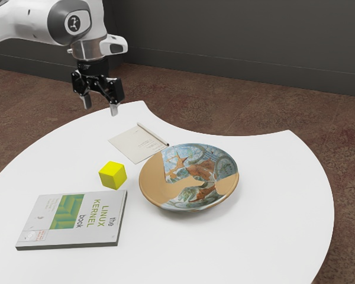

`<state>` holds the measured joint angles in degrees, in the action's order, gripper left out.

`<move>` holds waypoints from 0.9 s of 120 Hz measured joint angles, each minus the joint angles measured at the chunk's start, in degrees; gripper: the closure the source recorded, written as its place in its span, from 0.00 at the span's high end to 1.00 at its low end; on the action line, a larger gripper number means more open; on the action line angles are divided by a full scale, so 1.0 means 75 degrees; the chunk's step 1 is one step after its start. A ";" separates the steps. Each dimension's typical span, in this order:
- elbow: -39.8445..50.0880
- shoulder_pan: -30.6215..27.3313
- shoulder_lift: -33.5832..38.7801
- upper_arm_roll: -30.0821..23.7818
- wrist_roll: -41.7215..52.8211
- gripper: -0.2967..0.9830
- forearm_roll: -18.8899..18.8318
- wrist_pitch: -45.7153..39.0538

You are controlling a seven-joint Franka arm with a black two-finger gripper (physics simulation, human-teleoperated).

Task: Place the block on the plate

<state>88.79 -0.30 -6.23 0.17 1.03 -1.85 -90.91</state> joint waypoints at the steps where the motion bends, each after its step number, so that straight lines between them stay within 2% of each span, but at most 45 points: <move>1: 0.0000 0.0001 0.0000 0.0000 0.0003 0.77 -0.0001 -0.0001; 35: -0.0004 0.0050 -0.0028 -0.0005 0.0077 0.77 -0.0031 -0.0037; 108: -0.0077 -0.0367 -0.2103 0.0199 0.0114 0.77 0.0294 -0.1681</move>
<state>88.22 -3.06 -22.00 1.66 1.88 0.35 -103.52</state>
